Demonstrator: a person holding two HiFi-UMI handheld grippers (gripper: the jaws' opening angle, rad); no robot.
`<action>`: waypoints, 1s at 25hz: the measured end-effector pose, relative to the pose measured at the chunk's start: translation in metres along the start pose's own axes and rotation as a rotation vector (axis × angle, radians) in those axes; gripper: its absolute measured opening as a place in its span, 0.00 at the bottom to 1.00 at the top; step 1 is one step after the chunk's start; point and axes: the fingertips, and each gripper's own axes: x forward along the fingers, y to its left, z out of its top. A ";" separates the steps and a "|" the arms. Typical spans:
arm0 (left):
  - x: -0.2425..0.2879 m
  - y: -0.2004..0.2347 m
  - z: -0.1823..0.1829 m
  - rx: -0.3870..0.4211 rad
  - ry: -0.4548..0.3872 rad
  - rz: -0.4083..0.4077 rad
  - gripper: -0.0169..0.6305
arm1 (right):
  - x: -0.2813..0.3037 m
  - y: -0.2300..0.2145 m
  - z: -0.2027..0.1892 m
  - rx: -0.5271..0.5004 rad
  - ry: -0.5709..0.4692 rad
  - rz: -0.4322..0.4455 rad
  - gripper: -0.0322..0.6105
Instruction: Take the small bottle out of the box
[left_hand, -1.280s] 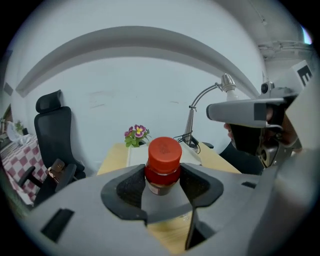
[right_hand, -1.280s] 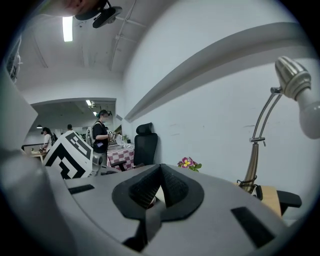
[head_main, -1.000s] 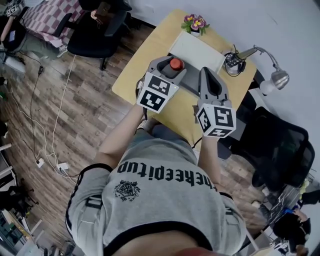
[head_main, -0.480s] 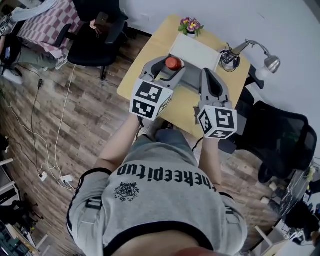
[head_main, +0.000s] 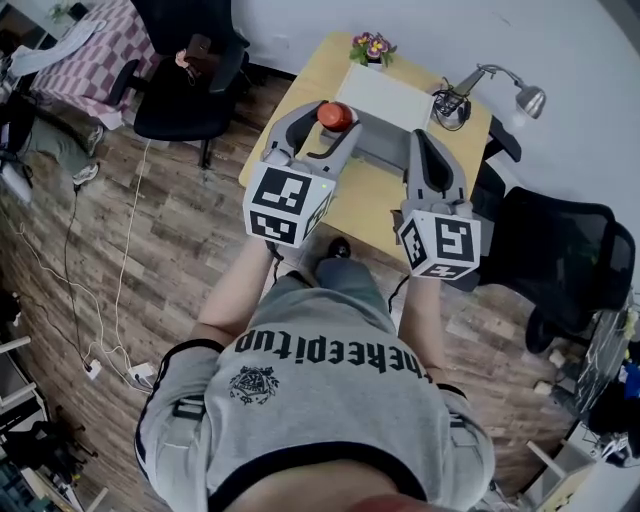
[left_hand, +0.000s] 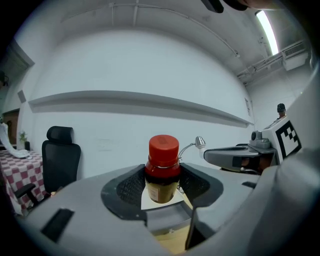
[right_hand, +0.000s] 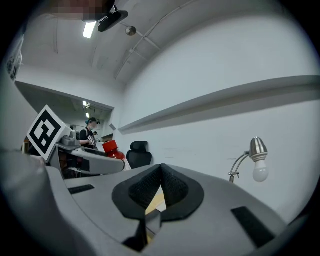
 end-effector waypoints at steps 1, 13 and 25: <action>-0.005 0.000 0.004 0.005 -0.010 0.002 0.36 | -0.004 0.002 0.003 -0.006 -0.008 -0.005 0.05; -0.062 -0.013 0.038 0.057 -0.123 -0.004 0.36 | -0.056 0.020 0.036 -0.034 -0.086 -0.098 0.05; -0.119 -0.017 0.060 0.033 -0.236 -0.018 0.36 | -0.107 0.044 0.057 -0.076 -0.137 -0.188 0.05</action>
